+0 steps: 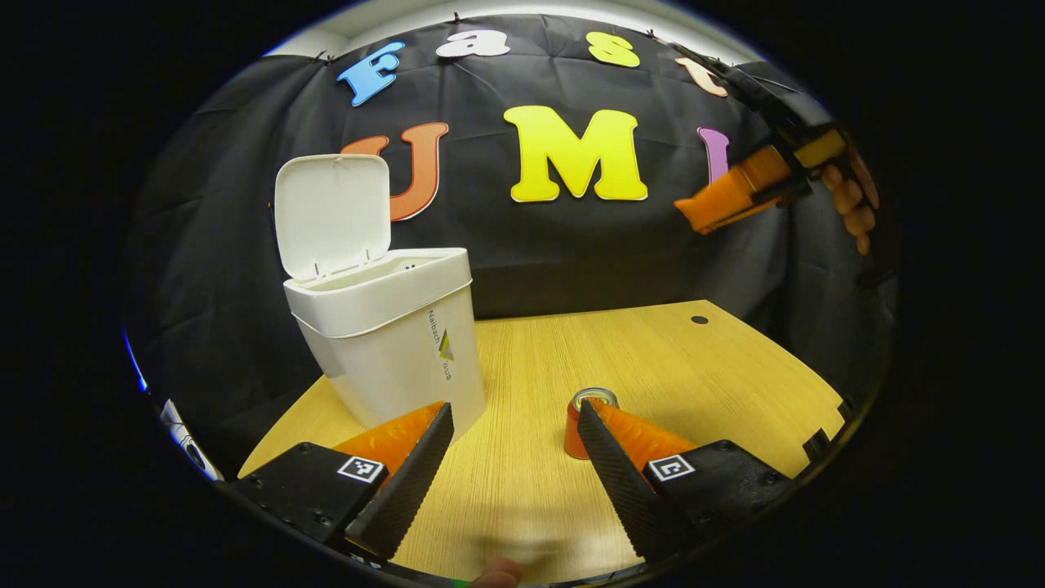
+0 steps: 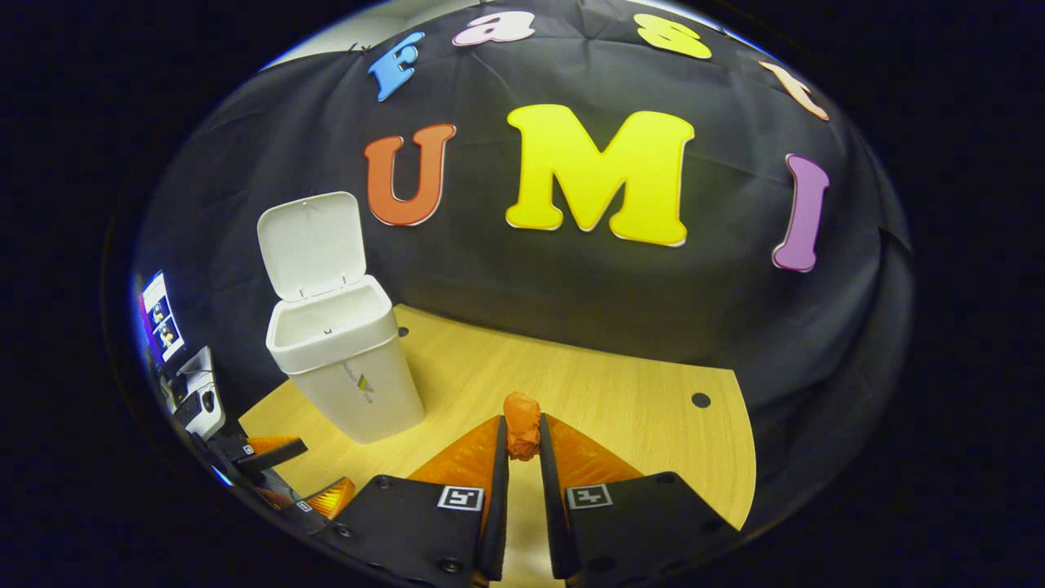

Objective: Press the lid of the desktop garbage bin to open it, pick up the crumpled paper on the desktop and throw it into the bin, then pick up the pop can on the desktop and drop it into the bin, and finally close the garbage bin lid.

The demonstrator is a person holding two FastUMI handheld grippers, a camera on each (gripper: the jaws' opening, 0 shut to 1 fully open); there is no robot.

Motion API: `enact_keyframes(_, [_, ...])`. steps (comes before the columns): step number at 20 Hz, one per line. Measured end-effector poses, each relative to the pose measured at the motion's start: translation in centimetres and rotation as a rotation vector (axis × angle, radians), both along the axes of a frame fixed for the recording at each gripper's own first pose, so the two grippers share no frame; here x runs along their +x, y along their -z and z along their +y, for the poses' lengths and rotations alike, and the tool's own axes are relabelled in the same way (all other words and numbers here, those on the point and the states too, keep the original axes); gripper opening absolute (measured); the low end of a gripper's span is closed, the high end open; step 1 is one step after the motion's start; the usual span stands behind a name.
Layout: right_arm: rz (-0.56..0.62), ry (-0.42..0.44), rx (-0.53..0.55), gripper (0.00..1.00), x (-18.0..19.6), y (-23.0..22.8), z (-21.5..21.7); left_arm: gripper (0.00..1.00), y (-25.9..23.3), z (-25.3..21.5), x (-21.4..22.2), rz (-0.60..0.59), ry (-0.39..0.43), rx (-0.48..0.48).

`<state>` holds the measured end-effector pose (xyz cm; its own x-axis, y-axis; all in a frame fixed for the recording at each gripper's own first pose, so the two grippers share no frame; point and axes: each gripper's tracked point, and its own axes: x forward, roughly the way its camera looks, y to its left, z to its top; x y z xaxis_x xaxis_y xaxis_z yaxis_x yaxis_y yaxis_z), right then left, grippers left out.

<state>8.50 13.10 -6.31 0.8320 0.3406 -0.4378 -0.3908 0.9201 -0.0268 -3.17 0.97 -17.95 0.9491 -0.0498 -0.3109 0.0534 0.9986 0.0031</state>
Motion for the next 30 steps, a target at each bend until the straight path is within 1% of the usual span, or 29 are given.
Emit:
enact_keyframes(1, [-0.016, -0.023, -0.003, 0.20, 0.3, -0.5, 1.7, 1.00, 0.0, 0.4, 0.0, 0.001, 0.000, -0.001])
enact_keyframes(3, [-0.044, -0.071, 0.007, 0.20, 0.5, -1.8, 5.1, 1.00, 0.1, 1.2, -0.1, -0.002, 0.001, -0.003])
enact_keyframes(4, [-0.053, -0.095, 0.010, 0.22, 0.7, -2.3, 7.0, 1.00, 0.3, 1.6, -0.2, -0.004, -0.001, -0.004])
enact_keyframes(8, [-0.065, -0.218, 0.037, 0.22, 1.0, -3.5, 15.1, 1.00, 0.8, 3.9, -0.3, 0.008, -0.023, -0.034])
enact_keyframes(12, [-0.066, -0.322, 0.033, 0.22, 0.7, -3.1, 22.7, 1.00, 1.5, 6.1, -0.6, 0.019, -0.042, -0.045])
enact_keyframes(14, [-0.059, -0.369, 0.021, 0.22, 0.8, -2.2, 26.1, 1.00, 1.9, 7.3, -0.7, 0.019, -0.045, -0.031])
enact_keyframes(16, [-0.050, -0.401, -0.007, 0.22, 1.0, -1.0, 28.7, 1.00, 2.3, 7.9, -0.8, 0.012, -0.043, -0.016])
enact_keyframes(19, [-0.031, -0.427, -0.043, 0.22, 1.6, 1.0, 31.5, 1.00, 2.8, 8.0, -0.9, 0.011, -0.022, -0.028])
enact_keyframes(21, [-0.005, -0.431, -0.076, 0.22, 1.9, 2.6, 32.6, 1.00, 3.0, 7.9, -0.8, 0.012, -0.010, -0.039])
enact_keyframes(22, [0.010, -0.430, -0.077, 0.24, 2.1, 3.1, 32.8, 1.00, 3.1, 7.9, -0.7, 0.010, -0.006, -0.044])
enact_keyframes(23, [0.021, -0.419, -0.077, 0.23, 2.5, 3.4, 32.8, 1.00, 3.2, 7.9, -0.7, 0.009, -0.004, -0.047])
enact_keyframes(24, [0.036, -0.418, -0.062, 0.25, 2.5, 3.6, 33.1, 1.00, 3.2, 7.9, -0.6, 0.011, 0.000, -0.050])
enact_keyframes(25, [0.047, -0.414, -0.050, 0.35, 2.7, 3.5, 33.1, 1.00, 3.4, 8.0, -0.4, 0.013, 0.001, -0.051])
enact_keyframes(27, [0.050, -0.407, -0.037, 0.39, 3.0, 3.6, 33.3, 1.00, 3.5, 7.9, -0.2, 0.017, 0.008, -0.051])
enact_keyframes(28, [0.047, -0.404, -0.030, 0.45, 3.1, 3.4, 33.3, 1.00, 3.6, 7.8, -0.2, 0.020, 0.013, -0.053])
enact_keyframes(29, [0.043, -0.399, -0.022, 0.49, 3.3, 3.3, 33.0, 1.00, 3.8, 7.9, -0.1, 0.025, 0.012, -0.057])
enact_keyframes(30, [0.038, -0.391, -0.012, 0.64, 3.6, 3.0, 32.9, 1.00, 3.9, 7.8, 0.0, 0.032, 0.015, -0.062])
